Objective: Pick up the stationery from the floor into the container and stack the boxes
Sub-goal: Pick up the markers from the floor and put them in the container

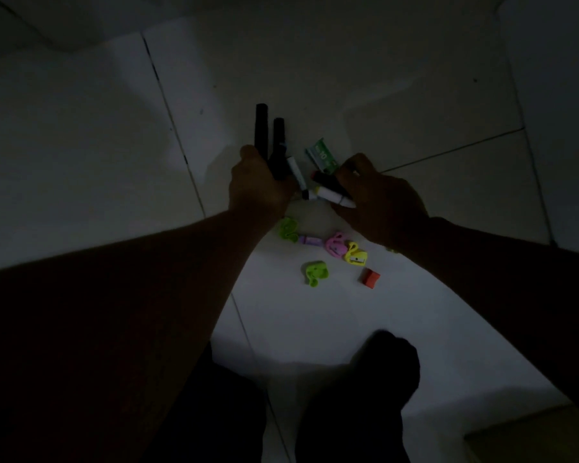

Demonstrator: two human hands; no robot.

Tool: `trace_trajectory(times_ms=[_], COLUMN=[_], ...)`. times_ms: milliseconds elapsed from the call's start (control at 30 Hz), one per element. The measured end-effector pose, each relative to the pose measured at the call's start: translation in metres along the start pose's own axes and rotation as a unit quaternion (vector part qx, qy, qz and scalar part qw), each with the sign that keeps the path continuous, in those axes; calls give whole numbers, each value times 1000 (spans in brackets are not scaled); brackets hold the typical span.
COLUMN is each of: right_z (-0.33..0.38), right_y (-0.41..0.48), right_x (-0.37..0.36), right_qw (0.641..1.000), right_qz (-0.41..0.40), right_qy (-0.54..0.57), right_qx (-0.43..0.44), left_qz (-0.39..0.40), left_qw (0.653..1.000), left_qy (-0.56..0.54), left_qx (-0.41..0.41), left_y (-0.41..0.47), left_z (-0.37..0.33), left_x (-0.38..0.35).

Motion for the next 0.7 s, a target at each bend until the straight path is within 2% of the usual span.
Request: trace_trajectory(times_ms=[100, 167, 267, 367, 500, 567, 700], right_z=[2, 3, -6, -16, -21, -24, -27], right_y=[-2, -2, -2, -1, -2, -7, -20], right_x=[22, 37, 50, 50, 42, 33, 5], right_qw=[997, 992, 979, 953, 916, 902, 870], right_qz=[-58, -87, -112, -122, -142, -142, -109], right_qy=[45, 73, 106, 176, 282, 306, 355], right_qx=[-20, -46, -135, -216, -248, -270, -326], left_qz=[-5, 20, 29, -6, -10, -5, -32], left_qw=[1000, 1000, 998, 989, 944, 942, 952], left_qy=[-7, -14, -22, -52, -143, -137, -128], left_qx=[12, 15, 57, 142, 296, 307, 278], left_y=[-4, -9, -11, -13, -22, -22, -16], left_z=[2, -3, -5, 9, 43, 48, 47], left_x=[10, 13, 16, 19, 8, 4, -1])
Point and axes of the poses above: each hand's wrist, its own y-axis towards the middle knuckle, its own x-axis out of the back of the hand, z = x × y, the point moved 10 cm from there along y, towards the middle knuckle, and after that the axes turned 7 degrees about -z, right-handed, at the moved point
